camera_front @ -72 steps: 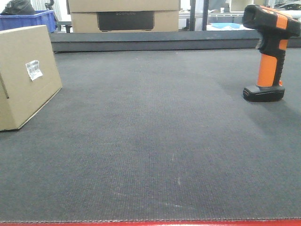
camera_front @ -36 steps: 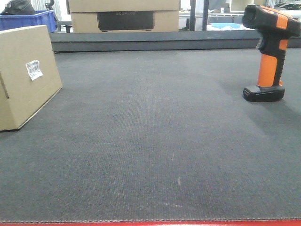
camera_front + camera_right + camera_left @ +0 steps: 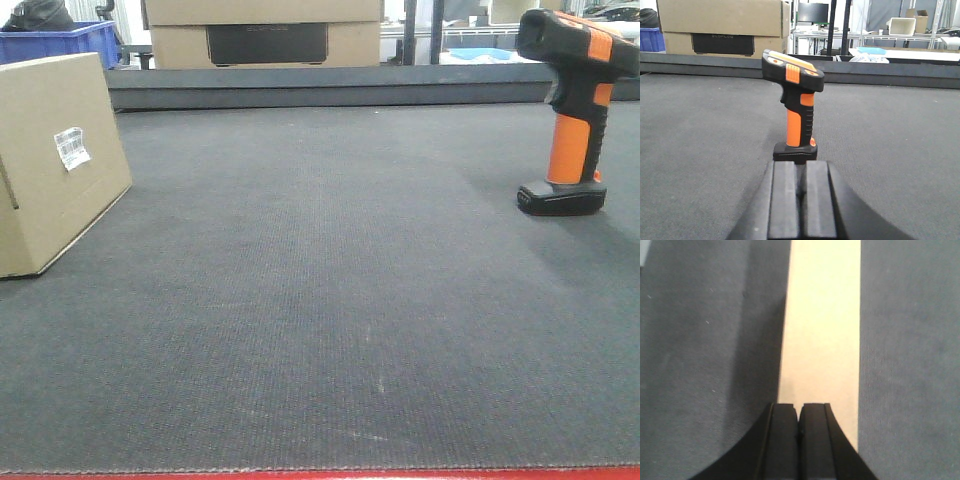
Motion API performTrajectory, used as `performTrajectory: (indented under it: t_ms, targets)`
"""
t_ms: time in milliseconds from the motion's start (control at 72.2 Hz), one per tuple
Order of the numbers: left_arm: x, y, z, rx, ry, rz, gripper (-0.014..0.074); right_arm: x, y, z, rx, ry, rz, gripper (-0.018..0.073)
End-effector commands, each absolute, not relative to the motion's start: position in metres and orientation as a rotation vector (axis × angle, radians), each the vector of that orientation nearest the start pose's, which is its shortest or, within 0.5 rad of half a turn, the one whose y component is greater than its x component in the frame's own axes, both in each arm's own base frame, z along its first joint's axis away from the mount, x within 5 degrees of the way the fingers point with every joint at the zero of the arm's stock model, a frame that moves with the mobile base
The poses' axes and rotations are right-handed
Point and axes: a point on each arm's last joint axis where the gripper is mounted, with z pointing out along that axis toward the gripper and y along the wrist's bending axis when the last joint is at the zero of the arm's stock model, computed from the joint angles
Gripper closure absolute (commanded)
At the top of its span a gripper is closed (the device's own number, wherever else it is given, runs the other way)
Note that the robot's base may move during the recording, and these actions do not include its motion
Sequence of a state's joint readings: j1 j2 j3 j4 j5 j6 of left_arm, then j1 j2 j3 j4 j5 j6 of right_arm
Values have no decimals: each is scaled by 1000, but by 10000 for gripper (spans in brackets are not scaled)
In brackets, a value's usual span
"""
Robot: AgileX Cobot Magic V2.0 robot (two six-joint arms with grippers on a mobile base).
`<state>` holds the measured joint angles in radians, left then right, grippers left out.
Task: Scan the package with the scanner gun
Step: 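Lower the left gripper and grasp the box from above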
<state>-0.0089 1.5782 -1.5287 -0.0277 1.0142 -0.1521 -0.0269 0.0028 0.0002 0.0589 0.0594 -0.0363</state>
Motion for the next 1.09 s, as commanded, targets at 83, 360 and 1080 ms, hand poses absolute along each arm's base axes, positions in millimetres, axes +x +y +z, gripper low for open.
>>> performTrajectory:
  t_ms: [83,360,1080]
  targets:
    - [349,-25,357,-114,2533,-88,707,56,-1,210,33,1520,-5,727]
    - [353,-27,354,-105,2535,-73,707,56,-1,210,33,1520,-5,727]
    - [366,-25,323,-119,2654,2,7,56,-1,210,33,1520,-5,727]
